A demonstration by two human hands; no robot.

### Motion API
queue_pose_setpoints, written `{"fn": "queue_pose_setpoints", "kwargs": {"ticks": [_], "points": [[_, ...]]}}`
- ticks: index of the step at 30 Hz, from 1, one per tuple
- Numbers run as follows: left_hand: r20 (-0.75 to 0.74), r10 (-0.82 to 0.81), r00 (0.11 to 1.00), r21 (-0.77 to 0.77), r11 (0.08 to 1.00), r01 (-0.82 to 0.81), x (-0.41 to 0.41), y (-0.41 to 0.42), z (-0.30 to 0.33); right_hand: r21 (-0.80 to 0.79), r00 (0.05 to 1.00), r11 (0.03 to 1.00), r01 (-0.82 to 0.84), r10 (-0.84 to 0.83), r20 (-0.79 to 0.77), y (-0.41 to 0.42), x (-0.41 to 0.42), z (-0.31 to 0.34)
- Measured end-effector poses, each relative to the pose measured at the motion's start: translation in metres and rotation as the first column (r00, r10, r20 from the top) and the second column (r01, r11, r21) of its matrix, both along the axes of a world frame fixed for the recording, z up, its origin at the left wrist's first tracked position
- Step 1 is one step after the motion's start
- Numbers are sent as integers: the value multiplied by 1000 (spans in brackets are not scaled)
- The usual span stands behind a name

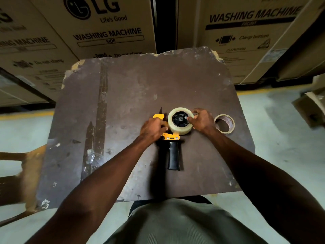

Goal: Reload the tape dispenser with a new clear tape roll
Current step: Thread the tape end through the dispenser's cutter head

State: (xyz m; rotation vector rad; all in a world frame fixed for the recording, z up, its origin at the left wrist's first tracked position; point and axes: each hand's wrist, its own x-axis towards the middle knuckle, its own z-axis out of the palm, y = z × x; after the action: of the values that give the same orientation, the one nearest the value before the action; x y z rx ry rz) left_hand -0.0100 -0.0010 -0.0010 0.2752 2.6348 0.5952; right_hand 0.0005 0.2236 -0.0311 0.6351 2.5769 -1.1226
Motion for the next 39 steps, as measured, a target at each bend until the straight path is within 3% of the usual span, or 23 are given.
{"fn": "queue_pose_setpoints", "kwargs": {"ticks": [5,10,17,25,27,30,31,33,35,39], "points": [[-55,-41,998,93,995,46,3,-19,-4,85,998,995,-53,51,22,-11,3,13],[-75,-112,991,92,989,118,4,-36,-11,154,994,983,-98,104,-35,-21,7,22],[-95,-83,992,151,984,96,9,-51,-20,250,981,954,-164,185,-64,-29,0,28],[-101,-100,990,188,975,117,15,-60,-27,264,966,932,-247,259,-12,-33,-2,33],[-121,-76,990,217,971,101,16,-59,-27,264,979,946,-186,202,-34,-38,8,34],[-161,-6,987,274,960,51,22,-60,-33,211,953,968,137,-70,-294,-62,50,35],[-170,23,985,295,955,28,25,-61,-37,154,937,963,223,-167,-308,-74,69,37],[-174,87,981,333,943,-25,29,-62,-42,83,968,968,239,-231,-94,-101,103,32],[-175,138,975,357,932,-68,31,-60,-45,-14,974,985,171,-167,151,-122,121,18],[-166,150,975,367,927,-80,30,-60,-44,-113,955,973,201,-169,245,-142,114,3]]}}
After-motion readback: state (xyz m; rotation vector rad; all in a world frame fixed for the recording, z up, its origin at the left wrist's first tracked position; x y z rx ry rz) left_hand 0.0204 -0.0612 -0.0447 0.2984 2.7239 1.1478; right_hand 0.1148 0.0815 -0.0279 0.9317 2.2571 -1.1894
